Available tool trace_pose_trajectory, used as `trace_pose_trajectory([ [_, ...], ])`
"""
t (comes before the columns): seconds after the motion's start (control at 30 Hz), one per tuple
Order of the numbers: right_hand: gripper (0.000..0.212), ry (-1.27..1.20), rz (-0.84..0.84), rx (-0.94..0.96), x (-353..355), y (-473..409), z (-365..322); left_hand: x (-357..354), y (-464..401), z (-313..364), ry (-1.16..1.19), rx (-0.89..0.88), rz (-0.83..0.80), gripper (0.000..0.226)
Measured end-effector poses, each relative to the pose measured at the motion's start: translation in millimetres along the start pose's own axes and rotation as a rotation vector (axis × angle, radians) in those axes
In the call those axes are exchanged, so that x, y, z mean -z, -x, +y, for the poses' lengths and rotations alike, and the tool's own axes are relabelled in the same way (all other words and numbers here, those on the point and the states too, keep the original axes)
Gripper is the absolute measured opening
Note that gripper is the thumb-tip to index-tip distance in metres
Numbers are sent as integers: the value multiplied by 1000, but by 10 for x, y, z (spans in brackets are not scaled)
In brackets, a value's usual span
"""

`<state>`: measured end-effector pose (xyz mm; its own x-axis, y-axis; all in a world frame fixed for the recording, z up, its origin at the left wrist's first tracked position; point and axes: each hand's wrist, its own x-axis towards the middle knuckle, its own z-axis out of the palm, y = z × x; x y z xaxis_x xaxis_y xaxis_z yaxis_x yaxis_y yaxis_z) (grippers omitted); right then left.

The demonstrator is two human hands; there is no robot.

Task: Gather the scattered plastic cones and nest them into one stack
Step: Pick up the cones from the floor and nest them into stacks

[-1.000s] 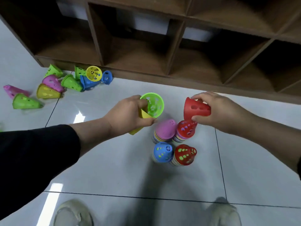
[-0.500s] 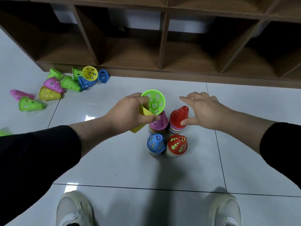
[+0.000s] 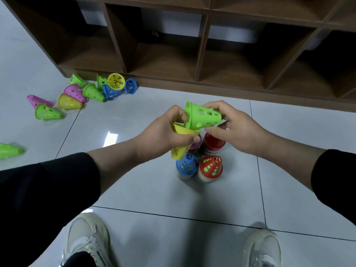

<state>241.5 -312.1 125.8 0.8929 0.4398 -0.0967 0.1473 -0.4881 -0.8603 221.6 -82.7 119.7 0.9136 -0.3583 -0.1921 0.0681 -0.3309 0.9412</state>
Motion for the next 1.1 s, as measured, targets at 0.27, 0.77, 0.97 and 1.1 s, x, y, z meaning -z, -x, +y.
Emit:
trace_pose_trajectory([
  [0.27, 42, 397, 71, 41, 135, 286, -118, -52, 127, -150, -126, 71, 98, 79],
  [0.77, 36, 984, -254, -150, 58, 614, -161, -94, 261, -391, -757, 24, -156, 102],
  [0.97, 32, 960, -254, -135, -195, 483, 4, -266, 30, -271, -1136, 13, -370, 96],
  [1.1, 28, 891, -210, -164, -320, 450, 119, -417, -87, -231, -1249, 3, -359, 103],
])
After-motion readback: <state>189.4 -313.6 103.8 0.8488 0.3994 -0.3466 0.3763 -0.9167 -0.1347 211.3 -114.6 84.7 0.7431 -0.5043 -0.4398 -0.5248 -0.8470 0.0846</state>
